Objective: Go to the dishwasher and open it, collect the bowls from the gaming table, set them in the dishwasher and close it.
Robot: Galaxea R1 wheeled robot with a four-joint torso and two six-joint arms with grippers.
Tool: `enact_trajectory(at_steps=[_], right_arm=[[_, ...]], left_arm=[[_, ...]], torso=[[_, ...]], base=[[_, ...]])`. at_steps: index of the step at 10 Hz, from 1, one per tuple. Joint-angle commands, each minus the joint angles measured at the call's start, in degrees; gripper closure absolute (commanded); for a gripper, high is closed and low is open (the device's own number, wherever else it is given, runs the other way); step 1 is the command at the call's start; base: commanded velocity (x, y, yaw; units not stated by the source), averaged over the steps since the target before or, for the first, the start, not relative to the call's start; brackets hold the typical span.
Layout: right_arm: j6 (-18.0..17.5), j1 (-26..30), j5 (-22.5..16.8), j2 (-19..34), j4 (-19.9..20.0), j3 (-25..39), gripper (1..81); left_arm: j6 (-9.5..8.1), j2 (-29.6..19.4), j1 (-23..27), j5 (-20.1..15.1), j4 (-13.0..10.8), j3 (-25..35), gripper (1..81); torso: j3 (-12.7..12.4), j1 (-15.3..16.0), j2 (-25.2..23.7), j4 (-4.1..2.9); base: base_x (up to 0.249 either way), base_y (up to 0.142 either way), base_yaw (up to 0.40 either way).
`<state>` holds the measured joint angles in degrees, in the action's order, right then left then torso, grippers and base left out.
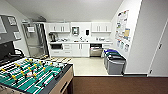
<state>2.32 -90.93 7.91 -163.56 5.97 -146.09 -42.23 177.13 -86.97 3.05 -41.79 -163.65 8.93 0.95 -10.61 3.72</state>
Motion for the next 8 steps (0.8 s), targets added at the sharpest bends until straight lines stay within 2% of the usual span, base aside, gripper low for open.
enact_trajectory(at_steps=[1,6,8], right_arm=[[0.14,2.72,-2.81,0.67,-0.17,-0.06,81.1],[0.14,2.81,-2.81,0.67,-0.26,-0.06,81.1],[0.14,2.81,-2.81,0.67,-0.26,0.02,81.1]], left_arm=[[-0.14,0.07,2.90,-1.99,0.22,-0.10,81.1],[-0.14,-0.02,2.81,-1.99,0.13,-0.10,81.1],[-0.14,0.07,2.81,-1.99,0.04,-0.10,81.1]], torso=[[0.00,0.00,0.00,0.00],[0.00,0.00,0.00,0.00],[0.00,0.02,0.00,0.00]], base=[[0.179,0.000,0.000],[0.179,0.000,0.000],[0.179,-0.091,0.000]])
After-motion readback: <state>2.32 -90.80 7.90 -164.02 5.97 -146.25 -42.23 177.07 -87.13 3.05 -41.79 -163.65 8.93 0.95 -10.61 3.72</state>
